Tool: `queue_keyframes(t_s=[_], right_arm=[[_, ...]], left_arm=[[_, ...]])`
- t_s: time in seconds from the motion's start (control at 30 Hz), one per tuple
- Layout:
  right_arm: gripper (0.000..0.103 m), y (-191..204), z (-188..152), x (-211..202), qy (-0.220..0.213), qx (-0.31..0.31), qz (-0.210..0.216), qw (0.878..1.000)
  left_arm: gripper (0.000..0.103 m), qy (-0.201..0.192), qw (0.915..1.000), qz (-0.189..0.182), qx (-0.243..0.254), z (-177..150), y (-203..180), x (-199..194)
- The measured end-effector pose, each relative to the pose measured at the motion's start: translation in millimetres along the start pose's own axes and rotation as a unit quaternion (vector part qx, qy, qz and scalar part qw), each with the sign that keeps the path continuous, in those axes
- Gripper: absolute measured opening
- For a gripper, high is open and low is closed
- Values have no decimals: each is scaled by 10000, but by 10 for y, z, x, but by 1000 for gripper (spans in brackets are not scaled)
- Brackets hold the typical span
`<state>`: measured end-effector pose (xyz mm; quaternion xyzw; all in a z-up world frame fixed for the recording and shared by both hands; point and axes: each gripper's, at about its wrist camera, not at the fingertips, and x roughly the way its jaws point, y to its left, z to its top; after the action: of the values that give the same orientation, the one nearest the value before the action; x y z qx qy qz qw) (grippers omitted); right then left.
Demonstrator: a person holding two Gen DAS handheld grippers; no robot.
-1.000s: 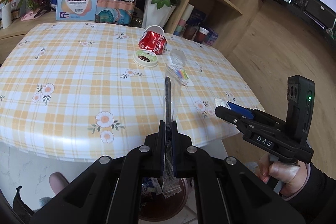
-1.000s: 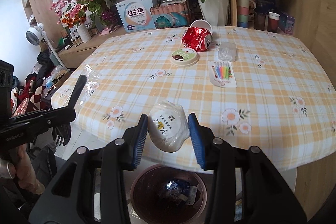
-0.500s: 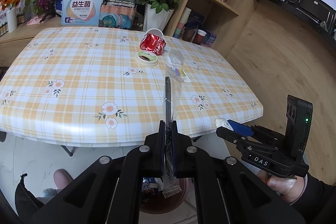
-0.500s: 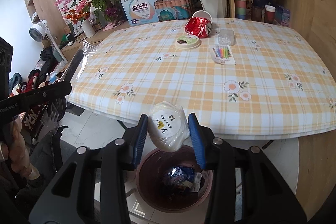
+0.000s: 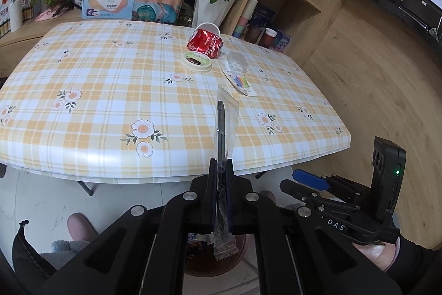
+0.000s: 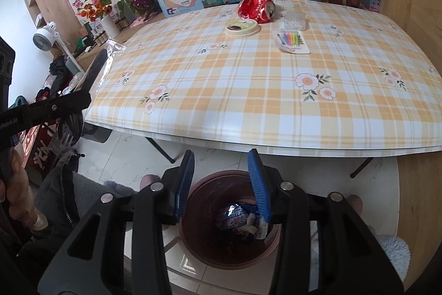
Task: Collect trash
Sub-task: 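Open the left tool over the bin to drop the black spork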
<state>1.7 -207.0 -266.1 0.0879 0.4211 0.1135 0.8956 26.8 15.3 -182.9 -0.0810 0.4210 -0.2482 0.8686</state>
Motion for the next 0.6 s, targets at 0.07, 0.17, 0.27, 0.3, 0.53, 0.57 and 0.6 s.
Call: queue_keyframes(t_s=[0.07,0.17,0.27,0.3,0.53,0.57,0.6], right_arm=[[79,-21,25,-35,-111,22,-66,9999],[97,-31,97,-141,-431,-21,-277,9987],[97,-39,195,-210,-541,-70,-309,9980],[97,-51,222,-234,-597,-71,-320,9977],[97,-145,441,-486,-1008,-179,-532,9933],[97,-164,456,-515,-1054,-177,-494,9930],[97,-187,480,-538,-1080,-163,-446,9930]], left_arm=[[6,29,10000,-7,18,-10,-12,18],[6,66,10000,-19,20,-21,-24,40],[6,103,9999,-35,25,-32,-34,54],[6,115,9999,-41,29,-34,-38,62],[6,224,9997,-79,37,-70,-58,109],[6,238,9997,-80,43,-79,-68,116],[6,255,9996,-82,47,-83,-74,126]])
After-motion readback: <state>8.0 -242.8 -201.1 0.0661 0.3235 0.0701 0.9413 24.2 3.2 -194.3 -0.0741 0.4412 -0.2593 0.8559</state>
